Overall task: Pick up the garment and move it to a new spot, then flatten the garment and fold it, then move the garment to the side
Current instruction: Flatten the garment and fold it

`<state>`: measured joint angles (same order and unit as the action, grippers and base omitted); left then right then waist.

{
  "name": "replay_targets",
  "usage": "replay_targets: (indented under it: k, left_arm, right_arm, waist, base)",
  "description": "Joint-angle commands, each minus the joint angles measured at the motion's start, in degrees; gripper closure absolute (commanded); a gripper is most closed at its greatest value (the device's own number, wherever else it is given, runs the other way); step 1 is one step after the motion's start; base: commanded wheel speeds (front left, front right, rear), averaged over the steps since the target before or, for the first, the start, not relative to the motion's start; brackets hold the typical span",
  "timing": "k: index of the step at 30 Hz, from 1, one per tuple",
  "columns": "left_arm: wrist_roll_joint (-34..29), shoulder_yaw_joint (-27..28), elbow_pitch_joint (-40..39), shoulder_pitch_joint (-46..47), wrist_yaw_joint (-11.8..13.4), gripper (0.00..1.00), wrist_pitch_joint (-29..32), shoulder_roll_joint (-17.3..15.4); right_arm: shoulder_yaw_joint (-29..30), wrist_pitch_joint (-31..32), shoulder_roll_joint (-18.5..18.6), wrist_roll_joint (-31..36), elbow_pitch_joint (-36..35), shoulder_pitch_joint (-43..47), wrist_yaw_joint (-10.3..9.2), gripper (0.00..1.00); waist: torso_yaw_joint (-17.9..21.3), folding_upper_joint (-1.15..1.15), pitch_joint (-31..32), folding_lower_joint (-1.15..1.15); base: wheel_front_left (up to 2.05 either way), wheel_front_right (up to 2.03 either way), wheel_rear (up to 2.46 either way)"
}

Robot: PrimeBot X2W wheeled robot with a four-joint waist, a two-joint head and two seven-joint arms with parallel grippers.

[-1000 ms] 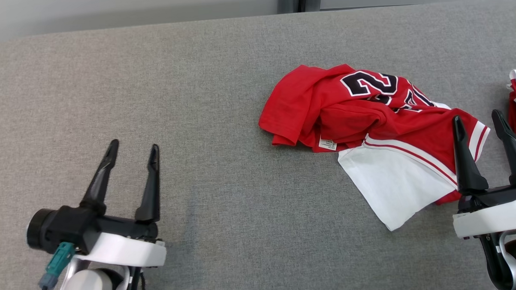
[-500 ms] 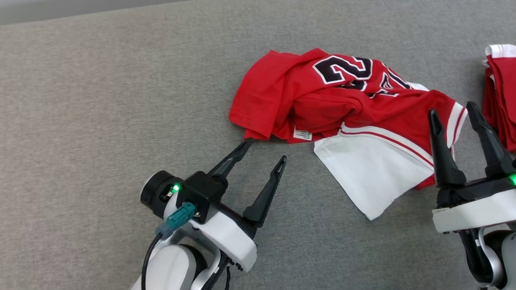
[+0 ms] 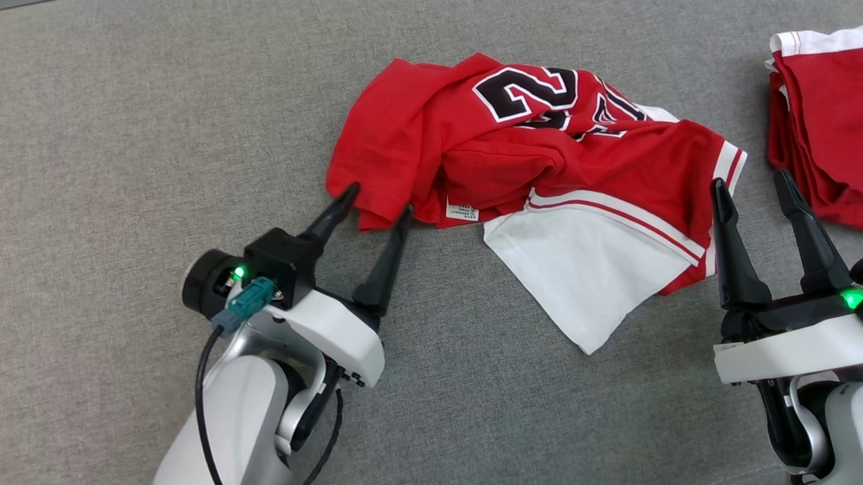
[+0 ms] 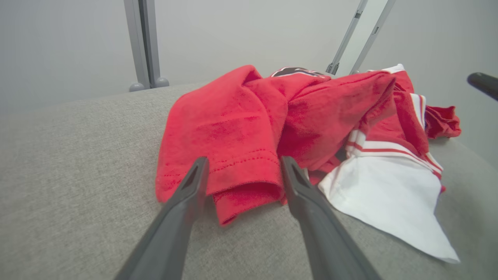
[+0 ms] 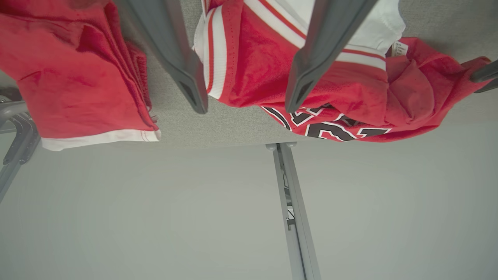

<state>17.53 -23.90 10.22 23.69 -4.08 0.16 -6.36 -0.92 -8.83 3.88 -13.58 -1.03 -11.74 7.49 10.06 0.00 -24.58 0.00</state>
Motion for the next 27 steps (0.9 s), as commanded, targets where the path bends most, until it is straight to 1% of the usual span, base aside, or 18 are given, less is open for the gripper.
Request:
replay_targets:
  k: [1, 2, 6, 10, 14, 19, 23, 27]
  left_arm:
    - [-0.46, 0.42, 0.17, 0.93, 0.37, 0.59, -0.5, -0.38]
    - [-0.57, 0.48, 0.57, 1.21, 0.57, 1.0, -0.57, -0.66]
    - [-1.08, 1.19, 0.75, 2.5, 0.9, 1.0, -1.91, -1.55]
    - [-1.26, 2.28, -1.2, 3.29, 1.45, 1.0, -3.49, -2.59]
    - [-0.68, 3.3, -5.63, 2.96, 1.52, 1.0, -3.04, -3.91]
    - [2.31, 3.89, -11.56, 1.71, 0.56, 1.0, -1.01, -4.41]
    - [4.07, 4.57, -16.8, 0.26, 0.57, 1.0, 0.21, -5.13]
    - [4.66, 6.09, -23.05, -1.61, 1.4, 1.0, 2.08, -7.3]
  right_arm:
    - [0.02, -0.47, 0.03, -0.11, 0.05, -0.64, 0.02, 0.0]
    - [0.06, -0.65, -0.02, -0.11, 0.19, -0.67, 0.02, 0.0]
    - [0.35, -1.05, -0.19, -0.51, 0.52, -0.85, 0.02, 0.0]
    - [0.55, -0.98, -0.25, -0.64, 0.71, -0.72, 0.02, 0.0]
    - [1.04, -0.57, -0.23, -0.78, 0.59, -0.03, 0.02, 0.0]
    - [2.15, 0.04, -0.18, -0.95, 0.15, 1.18, 0.02, 0.0]
    - [3.02, 0.63, 0.02, -0.88, -0.38, 1.73, 0.02, 0.0]
    - [3.45, 1.33, 0.31, -0.68, -1.08, 2.42, 0.02, 0.0]
  waist:
    - [0.07, 0.0, -0.11, 0.0]
    - [0.08, 0.0, -0.16, 0.0]
    - [-0.07, 0.0, -0.18, 0.0]
    - [-0.47, 0.0, 0.25, 0.0]
    - [-1.6, 0.0, 0.95, 0.0]
    - [-3.96, 0.0, 1.88, 0.0]
    - [-5.89, 0.0, 2.83, 0.0]
    - [-7.82, 0.0, 3.69, 0.0]
  base:
    - [0.0, 0.0, 0.0]
    - [0.0, 0.0, 0.0]
    - [0.0, 0.0, 0.0]
    - [0.0, 0.0, 0.0]
    - [0.0, 0.0, 0.0]
    - [0.0, 0.0, 0.0]
    - [0.0, 0.0, 0.0]
    - [0.0, 0.0, 0.0]
